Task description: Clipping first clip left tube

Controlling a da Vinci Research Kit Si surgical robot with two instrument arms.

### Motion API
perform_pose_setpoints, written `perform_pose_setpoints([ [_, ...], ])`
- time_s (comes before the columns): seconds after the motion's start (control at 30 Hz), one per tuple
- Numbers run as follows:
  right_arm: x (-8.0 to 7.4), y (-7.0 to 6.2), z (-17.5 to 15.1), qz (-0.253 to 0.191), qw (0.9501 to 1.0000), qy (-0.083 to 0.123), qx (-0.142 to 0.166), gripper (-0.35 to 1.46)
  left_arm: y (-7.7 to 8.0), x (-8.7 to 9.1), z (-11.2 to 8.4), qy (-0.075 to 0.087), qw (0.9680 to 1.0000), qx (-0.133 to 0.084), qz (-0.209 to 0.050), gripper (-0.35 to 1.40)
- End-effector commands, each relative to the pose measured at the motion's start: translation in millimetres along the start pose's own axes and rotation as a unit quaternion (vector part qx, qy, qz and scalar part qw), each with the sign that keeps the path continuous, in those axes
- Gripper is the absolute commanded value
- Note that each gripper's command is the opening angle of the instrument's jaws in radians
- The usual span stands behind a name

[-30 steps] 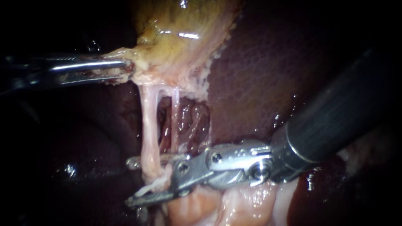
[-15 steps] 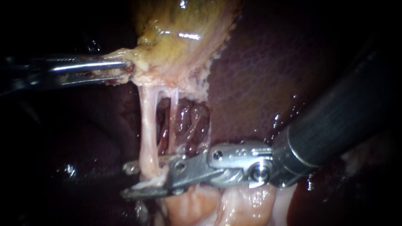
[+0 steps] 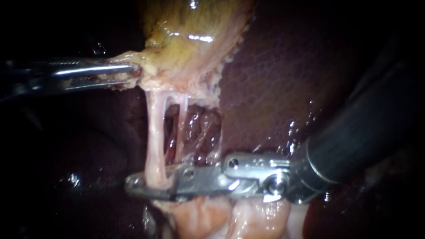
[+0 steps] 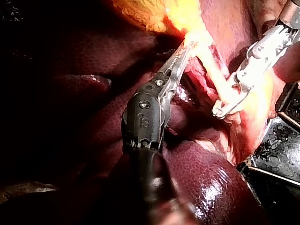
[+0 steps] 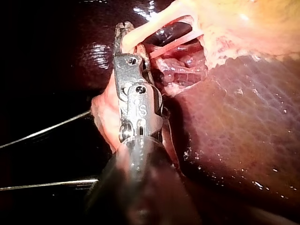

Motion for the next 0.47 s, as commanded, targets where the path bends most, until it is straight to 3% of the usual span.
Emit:
perform_pose_setpoints([
  [0.03,0.1,-0.1,0.0,0.005,0.9999,-0.011,0.000,-0.35,0.0,0.0,0.0,0.000,1.0000,0.000,0.000,-0.35],
  [0.1,0.1,-0.1,0.0,0.005,0.9997,-0.023,-0.002,-0.35,0.0,0.0,0.0,0.000,1.0000,0.000,0.000,-0.35],
  [0.47,-0.2,0.4,-0.1,0.005,0.9997,-0.023,-0.001,-0.35,0.0,0.0,0.0,0.000,1.0000,0.000,0.000,-0.35],
])
